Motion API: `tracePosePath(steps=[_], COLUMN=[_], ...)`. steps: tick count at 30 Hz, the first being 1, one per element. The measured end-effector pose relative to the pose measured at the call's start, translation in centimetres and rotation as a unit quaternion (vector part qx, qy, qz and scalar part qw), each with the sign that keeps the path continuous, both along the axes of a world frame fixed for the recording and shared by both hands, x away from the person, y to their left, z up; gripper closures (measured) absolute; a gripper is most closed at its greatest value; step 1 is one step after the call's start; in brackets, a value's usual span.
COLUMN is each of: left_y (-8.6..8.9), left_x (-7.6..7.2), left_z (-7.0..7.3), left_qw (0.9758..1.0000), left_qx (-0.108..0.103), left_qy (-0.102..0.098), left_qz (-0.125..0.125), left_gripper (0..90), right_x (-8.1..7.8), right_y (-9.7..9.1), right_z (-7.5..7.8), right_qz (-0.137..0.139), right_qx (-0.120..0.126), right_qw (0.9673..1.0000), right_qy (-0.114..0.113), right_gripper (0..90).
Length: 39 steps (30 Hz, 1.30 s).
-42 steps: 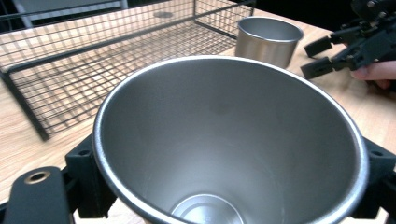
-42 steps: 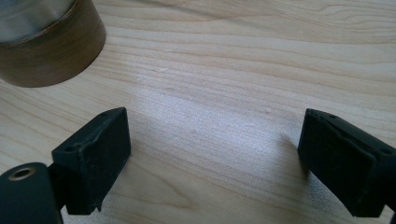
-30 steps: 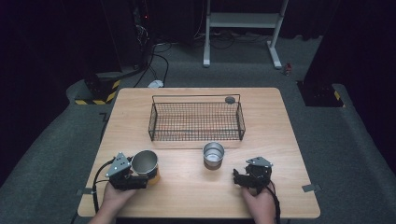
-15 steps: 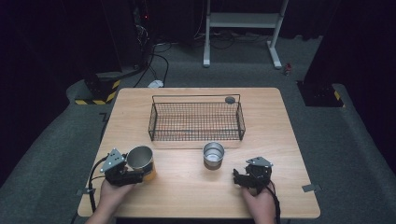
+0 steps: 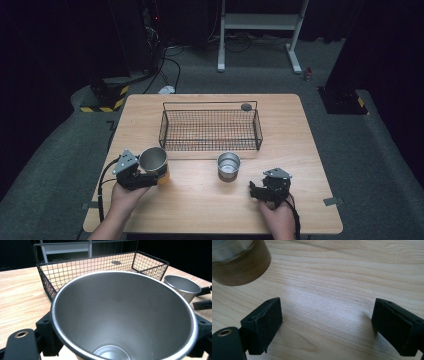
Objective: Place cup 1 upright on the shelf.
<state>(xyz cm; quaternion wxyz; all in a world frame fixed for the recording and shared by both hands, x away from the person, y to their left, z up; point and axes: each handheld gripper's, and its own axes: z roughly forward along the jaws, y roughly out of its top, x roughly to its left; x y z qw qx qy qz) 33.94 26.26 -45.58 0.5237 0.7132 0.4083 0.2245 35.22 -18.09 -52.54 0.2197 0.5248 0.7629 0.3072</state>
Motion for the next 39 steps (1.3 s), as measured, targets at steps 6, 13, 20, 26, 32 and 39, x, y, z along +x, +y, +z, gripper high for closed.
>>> tracePosePath(steps=[6, 13, 20, 26, 32, 39], left_y=[-0.7, -1.8, -2.9, -3.5, -4.2, -4.9], left_x=[0.6, 1.1, 1.7, 2.1, 2.5, 3.0], left_z=[0.3, 0.8, 1.5, 2.0, 3.1, 3.9], left_qw=[0.9999, 0.9999, 1.0, 0.9999, 0.9998, 0.9995], left_qx=[-0.003, -0.001, -0.001, -0.004, -0.005, -0.004], left_qy=[0.01, 0.006, 0.0, -0.005, -0.017, -0.029], left_qz=[0.009, 0.008, 0.001, 0.007, 0.012, 0.013], left_gripper=[13.2, 13.2, 13.2, 13.2, 13.2, 13.2], right_x=[0.0, -0.1, -0.1, -0.2, -0.2, -0.2], right_y=[-0.1, -0.1, -0.1, -0.1, -0.1, -0.1], right_z=[0.0, 0.0, 0.0, 0.0, 0.0, 0.0], right_qz=[0.003, 0.008, 0.008, 0.008, 0.008, 0.011], right_qx=[0.001, 0.0, 0.0, 0.002, 0.002, 0.0], right_qw=[1.0, 1.0, 1.0, 1.0, 1.0, 0.9999], right_qy=[0.001, -0.002, -0.002, 0.001, 0.001, -0.001], right_gripper=[9.6, 9.6, 9.7, 9.7, 9.7, 9.6])
